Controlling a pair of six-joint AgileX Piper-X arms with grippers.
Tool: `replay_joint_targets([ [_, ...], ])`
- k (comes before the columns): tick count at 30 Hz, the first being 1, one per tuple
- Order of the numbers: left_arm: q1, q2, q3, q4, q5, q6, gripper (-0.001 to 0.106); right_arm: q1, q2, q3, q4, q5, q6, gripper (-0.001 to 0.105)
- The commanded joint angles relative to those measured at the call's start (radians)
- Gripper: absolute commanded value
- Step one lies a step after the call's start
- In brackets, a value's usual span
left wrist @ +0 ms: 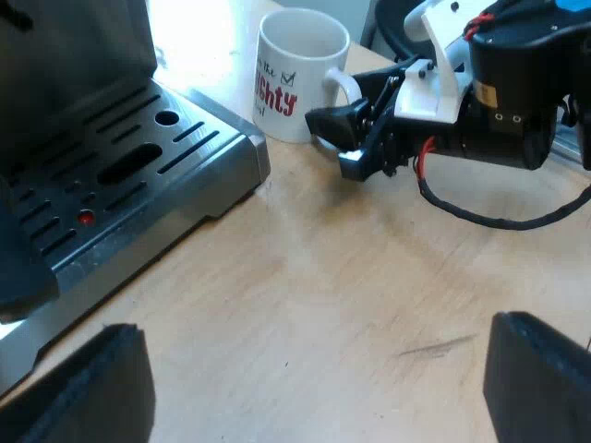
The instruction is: Remove mug from coffee machine
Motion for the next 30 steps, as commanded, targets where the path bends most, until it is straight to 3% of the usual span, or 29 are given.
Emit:
replay_joint_targets([
  [1,-0.004,0.0,-0.002,0.0,0.007,-0.007,0.079,0.015,-0.013,-0.005,0.036,0.002,-0.004,0.062],
  [6,-0.004,0.0,-0.002,-0.002,0.007,-0.007,0.079,0.035,-0.076,-0.005,0.121,0.002,0.014,0.062],
  [11,-0.004,0.0,-0.002,-0.002,0.007,-0.005,0.079,0.042,-0.208,-0.005,0.342,0.0,0.086,0.062],
  [14,-0.004,0.0,-0.002,-0.002,0.007,-0.005,0.079,0.042,-0.287,-0.005,0.463,-0.003,0.087,0.062],
  [21,-0.004,0.0,-0.002,-0.002,0.007,-0.005,0.079,0.042,-0.498,-0.013,0.716,-0.087,0.107,0.062],
  [30,-0.004,0.0,-0.004,-0.002,0.005,-0.007,0.079,0.042,-0.702,-0.168,1.244,-0.154,0.13,0.062],
])
